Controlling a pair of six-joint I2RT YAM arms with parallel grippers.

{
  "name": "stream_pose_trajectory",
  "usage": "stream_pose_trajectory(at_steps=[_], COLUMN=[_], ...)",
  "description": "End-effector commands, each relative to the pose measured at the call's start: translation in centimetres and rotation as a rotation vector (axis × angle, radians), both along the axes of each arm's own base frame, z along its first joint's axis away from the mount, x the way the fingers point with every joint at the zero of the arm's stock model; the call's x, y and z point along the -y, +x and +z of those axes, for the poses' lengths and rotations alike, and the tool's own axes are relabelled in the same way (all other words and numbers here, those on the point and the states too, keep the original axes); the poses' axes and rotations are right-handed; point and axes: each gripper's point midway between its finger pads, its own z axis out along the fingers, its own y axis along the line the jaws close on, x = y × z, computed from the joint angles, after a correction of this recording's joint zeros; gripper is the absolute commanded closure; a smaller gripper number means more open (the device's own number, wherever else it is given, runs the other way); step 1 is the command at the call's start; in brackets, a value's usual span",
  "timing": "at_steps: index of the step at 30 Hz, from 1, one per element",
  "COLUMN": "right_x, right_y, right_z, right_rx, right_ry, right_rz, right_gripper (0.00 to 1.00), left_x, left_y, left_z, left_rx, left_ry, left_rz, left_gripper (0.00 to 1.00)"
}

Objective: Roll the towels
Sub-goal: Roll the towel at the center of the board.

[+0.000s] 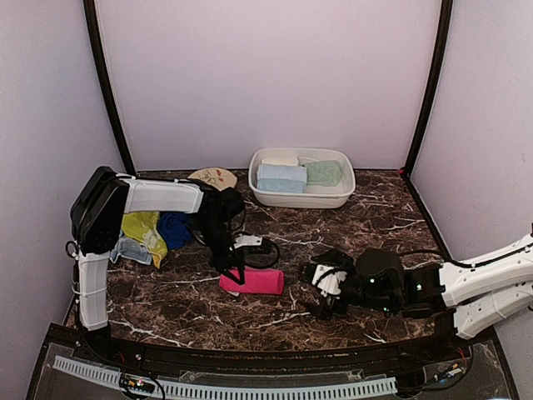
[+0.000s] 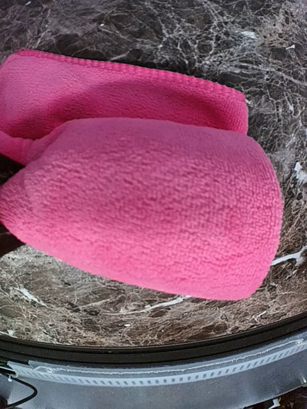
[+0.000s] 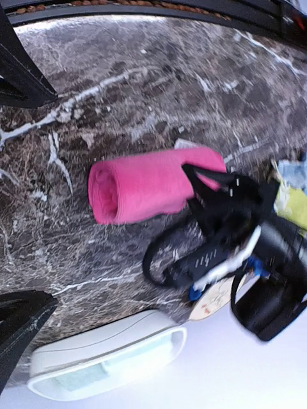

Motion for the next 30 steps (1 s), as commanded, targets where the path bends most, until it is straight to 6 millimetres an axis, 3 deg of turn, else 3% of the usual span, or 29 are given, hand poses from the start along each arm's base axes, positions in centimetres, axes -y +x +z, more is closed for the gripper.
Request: stream_pose_trajectory(at_steps=[1, 12, 17, 25, 30], right_x=[-1.9, -9.9, -12.1, -12.3, -10.3], right_y=[-1.8, -0.4, 1.0, 3.4, 4.7], right_z=[-1.5, -5.5, -7.6, -11.1, -13.9], right_rx=[0.274, 0.580, 0.685, 0.623, 0.376], right_ry=[-0.266, -0.490, -0.557, -0.610, -0.627], right_rz=[0.135, 0.232, 0.217, 0.170, 0.132], right_gripper=[0.03, 0.15, 0.17, 0.24, 0.35], left_x=[-2.9, -3.0, -3.1, -3.2, -3.0], left_y=[-2.2, -1.4, -1.1, -0.9, 0.0], left_z=[-3.8, -5.3, -5.8, -6.1, -5.5], left_rx=[-0.140, -0.177, -0.180, -0.178, -0.144], left_ry=[0.186, 0.251, 0.277, 0.293, 0.266], left_rz=[0.012, 0.029, 0.029, 0.018, 0.029], left_gripper=[1.00, 1.00, 1.00, 0.99, 0.75])
